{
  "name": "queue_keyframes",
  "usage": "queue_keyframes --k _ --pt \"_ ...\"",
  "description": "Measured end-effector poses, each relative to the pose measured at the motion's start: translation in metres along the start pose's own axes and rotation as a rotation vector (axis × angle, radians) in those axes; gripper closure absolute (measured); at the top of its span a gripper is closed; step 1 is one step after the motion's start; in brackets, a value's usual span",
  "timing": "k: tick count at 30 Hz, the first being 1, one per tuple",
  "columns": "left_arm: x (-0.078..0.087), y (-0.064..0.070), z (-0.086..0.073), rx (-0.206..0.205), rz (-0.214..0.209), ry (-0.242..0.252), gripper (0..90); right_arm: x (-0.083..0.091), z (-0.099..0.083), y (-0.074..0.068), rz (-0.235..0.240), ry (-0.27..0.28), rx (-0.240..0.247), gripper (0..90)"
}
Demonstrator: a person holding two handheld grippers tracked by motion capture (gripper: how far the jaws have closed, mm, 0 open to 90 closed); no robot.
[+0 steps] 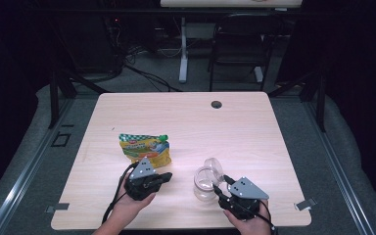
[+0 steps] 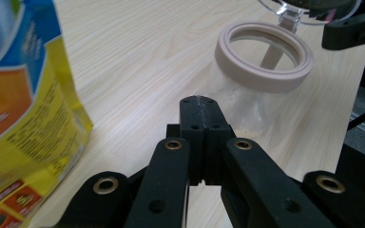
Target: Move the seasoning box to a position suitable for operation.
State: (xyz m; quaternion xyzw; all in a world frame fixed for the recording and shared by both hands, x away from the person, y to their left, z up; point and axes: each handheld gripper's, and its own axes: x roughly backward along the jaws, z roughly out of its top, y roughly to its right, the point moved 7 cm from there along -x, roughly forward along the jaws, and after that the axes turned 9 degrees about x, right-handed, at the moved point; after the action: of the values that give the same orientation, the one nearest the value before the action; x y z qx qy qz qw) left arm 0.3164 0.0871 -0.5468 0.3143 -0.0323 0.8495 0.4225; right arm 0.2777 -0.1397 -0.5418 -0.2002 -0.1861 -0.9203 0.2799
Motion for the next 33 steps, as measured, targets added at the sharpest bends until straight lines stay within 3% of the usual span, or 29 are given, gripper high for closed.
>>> queue_keyframes --k 13,18,26,33 --pt "0.027 -0.018 -0.015 0.024 0.058 0.005 88.9 0.003 -0.001 0.007 -0.004 0.01 -0.04 58.6" --pt "0.035 -0.029 -0.023 0.065 0.076 0.032 88.3 0.004 -0.002 0.011 -0.001 0.028 -0.07 60.3" --pt "0.035 -0.034 -0.028 0.075 0.09 0.031 86.7 0.005 -0.004 0.018 -0.015 0.035 -0.097 63.6" --pt "0.032 -0.035 -0.032 0.074 0.095 0.023 85.1 0.005 -0.008 0.027 -0.006 0.043 -0.174 67.0"
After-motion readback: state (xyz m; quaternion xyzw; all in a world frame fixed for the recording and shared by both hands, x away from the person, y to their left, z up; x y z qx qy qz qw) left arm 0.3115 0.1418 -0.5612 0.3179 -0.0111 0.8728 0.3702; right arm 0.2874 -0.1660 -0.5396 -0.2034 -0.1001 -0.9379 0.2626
